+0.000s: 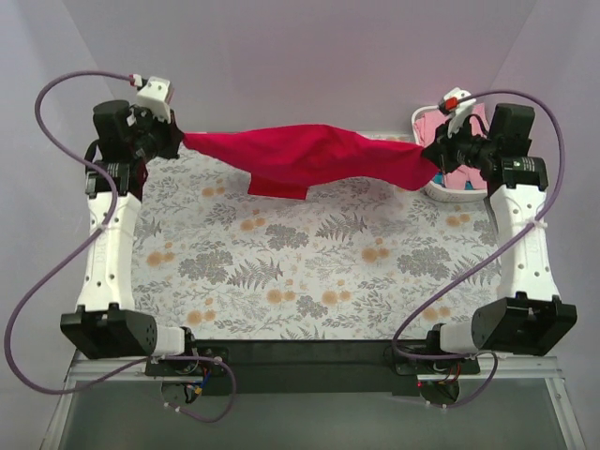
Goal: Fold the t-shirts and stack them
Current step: Flatten the tshirt out
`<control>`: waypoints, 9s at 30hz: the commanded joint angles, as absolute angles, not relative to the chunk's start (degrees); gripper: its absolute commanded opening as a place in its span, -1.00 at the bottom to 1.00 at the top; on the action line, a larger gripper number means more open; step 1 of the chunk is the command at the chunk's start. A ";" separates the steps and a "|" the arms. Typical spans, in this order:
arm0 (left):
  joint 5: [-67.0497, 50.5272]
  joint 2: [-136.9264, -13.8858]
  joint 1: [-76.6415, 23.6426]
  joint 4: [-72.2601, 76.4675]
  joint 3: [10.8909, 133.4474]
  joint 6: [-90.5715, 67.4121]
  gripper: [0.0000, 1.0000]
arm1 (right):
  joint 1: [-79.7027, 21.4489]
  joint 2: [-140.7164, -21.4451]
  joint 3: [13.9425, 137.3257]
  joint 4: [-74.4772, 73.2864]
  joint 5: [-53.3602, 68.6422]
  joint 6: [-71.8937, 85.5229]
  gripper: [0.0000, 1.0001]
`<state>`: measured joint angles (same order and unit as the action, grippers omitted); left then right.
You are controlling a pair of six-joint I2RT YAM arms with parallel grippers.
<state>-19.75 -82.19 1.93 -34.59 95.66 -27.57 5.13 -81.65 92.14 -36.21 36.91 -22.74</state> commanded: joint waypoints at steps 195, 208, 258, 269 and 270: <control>-8.52 -111.97 -3.08 -31.73 77.78 -26.19 -1.00 | -7.21 -87.10 58.01 -50.89 16.61 -51.68 -0.40; -11.43 -111.71 -2.81 -31.91 77.52 -26.89 -1.00 | -7.21 -87.45 58.97 -51.06 18.28 -50.71 -0.97; -13.88 -90.69 9.49 -39.28 113.46 -29.19 -1.00 | -4.66 -69.52 112.07 -50.19 20.21 -40.52 -0.97; -12.14 -120.89 7.12 -35.34 122.05 -28.66 -1.00 | -7.20 -81.11 93.88 -42.64 18.03 -40.26 -0.97; -10.91 -123.63 6.60 -35.33 124.95 -27.87 -1.00 | -7.38 -82.17 93.78 -41.93 17.15 -40.08 -0.97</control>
